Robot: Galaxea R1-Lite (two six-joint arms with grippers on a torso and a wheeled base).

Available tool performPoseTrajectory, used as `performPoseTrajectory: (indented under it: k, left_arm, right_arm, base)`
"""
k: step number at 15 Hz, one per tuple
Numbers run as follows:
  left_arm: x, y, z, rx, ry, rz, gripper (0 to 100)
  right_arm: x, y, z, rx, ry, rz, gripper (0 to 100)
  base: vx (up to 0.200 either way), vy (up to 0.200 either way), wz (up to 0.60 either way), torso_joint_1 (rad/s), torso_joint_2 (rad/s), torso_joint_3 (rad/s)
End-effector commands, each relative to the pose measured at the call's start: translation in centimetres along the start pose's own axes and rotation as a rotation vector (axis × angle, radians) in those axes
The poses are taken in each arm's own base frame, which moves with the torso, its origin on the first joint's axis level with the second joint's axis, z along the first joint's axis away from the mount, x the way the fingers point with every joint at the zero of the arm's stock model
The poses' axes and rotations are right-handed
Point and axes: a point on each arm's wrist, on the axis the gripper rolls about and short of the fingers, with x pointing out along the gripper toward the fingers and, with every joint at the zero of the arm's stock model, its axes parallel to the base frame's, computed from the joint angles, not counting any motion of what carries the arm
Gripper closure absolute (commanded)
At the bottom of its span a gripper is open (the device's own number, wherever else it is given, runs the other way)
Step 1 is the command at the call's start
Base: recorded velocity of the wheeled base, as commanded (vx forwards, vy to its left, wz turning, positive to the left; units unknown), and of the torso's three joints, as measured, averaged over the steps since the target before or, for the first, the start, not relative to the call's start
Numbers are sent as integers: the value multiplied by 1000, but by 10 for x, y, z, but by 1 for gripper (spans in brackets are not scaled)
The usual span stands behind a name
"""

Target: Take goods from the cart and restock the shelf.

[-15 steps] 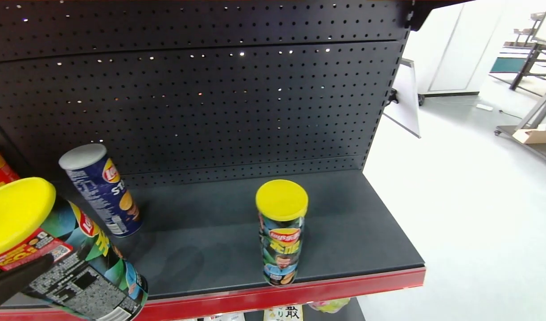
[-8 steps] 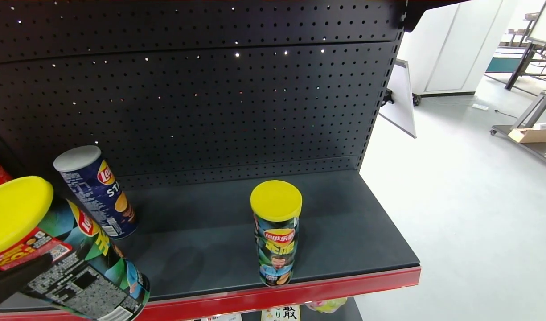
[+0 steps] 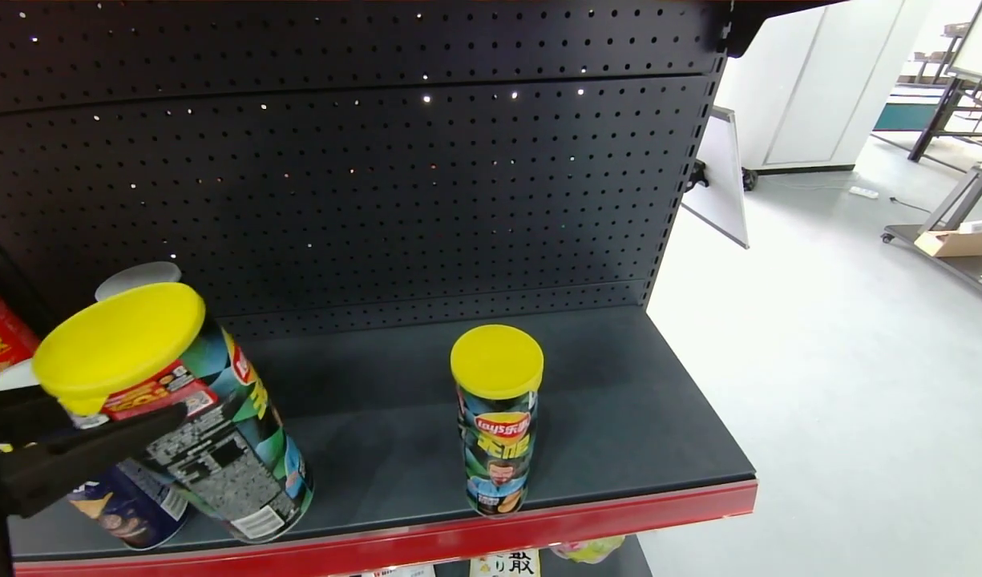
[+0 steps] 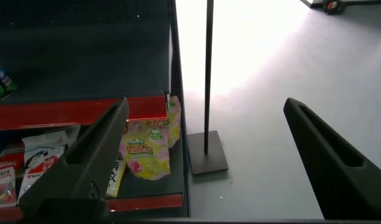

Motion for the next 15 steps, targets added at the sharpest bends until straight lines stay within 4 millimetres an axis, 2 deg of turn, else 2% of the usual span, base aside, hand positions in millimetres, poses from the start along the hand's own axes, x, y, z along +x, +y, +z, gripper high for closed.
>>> performPoseTrajectory:
  k: [1,5,8,10,15]
  left_arm:
    - [35,23,-10,0,79,-8,100]
    - [103,36,-12,70,42,-52,100]
    - [144,47,-10,67,52,-66,100]
    - [164,55,-7,29,46,-69,100]
    - [211,57,-10,-18,-18,-113,100]
  right_arm:
    - [0,0,0,0,0,1,0]
    - [0,0,0,0,0,1,0]
    - [0,0,0,0,0,1,0]
    - [0,0,0,0,0,1,0]
    - [0,0,0,0,0,1,0]
  base:
    - [0,0,0,0,0,0]
    - [0,0,0,0,0,0]
    - [0,0,0,0,0,0]
    - [0,0,0,0,0,0]
    - [0,0,0,0,0,0]
